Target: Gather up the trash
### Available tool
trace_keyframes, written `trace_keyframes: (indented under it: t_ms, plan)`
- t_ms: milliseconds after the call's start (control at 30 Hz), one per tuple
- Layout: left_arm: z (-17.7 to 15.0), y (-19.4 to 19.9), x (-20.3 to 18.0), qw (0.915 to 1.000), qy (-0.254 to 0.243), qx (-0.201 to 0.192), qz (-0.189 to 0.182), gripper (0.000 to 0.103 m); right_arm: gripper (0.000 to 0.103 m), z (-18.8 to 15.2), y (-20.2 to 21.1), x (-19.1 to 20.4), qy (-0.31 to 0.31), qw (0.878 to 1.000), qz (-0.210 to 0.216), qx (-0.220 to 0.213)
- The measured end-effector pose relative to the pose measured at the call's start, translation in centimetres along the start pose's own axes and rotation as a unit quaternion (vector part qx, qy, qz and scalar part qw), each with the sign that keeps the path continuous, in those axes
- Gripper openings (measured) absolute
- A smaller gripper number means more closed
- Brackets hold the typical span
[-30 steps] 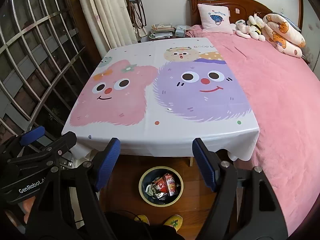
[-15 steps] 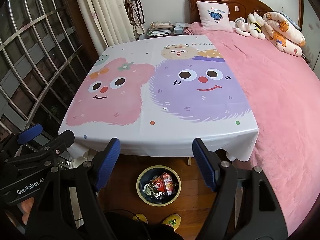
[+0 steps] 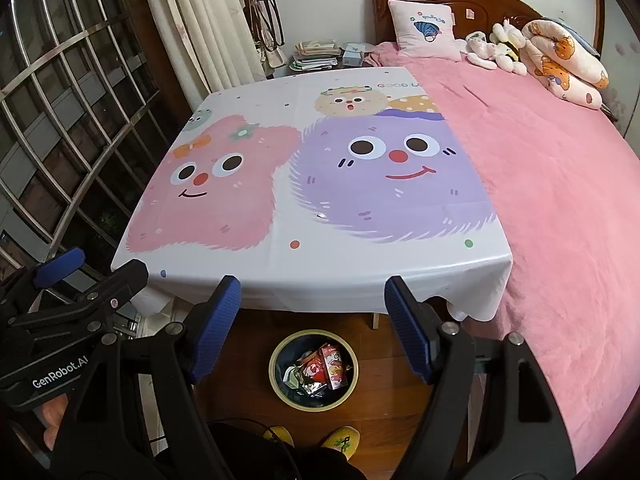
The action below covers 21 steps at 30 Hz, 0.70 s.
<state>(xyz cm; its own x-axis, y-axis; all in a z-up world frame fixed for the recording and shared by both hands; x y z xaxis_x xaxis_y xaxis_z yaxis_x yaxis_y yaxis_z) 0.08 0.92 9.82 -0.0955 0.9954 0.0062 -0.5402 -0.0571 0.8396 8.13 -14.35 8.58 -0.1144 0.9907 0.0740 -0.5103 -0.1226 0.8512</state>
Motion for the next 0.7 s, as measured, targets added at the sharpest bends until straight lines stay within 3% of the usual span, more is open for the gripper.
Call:
trace_keyframes:
  t_ms: [700]
  plan:
    - [-0.03, -0.06, -0.16, 1.0000, -0.001, 0.001, -0.001, 0.091, 0.072, -0.16, 0.06, -0.19, 0.000, 1.000, 0.000, 0.002]
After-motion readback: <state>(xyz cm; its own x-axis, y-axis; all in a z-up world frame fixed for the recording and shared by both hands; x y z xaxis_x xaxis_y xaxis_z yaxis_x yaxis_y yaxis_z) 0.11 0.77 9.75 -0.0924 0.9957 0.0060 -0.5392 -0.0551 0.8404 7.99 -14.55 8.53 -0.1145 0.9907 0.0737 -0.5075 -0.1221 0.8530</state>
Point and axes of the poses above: each gripper's, at about its wrist camera, not at the fingertips, and y roughly against the way its jaws point, x to its left, z to its top, the point moved 5 cm from there along -y, roughly the way its jaws point, and after that the axes turned 4 degrees about x, right-handed, at the moved point
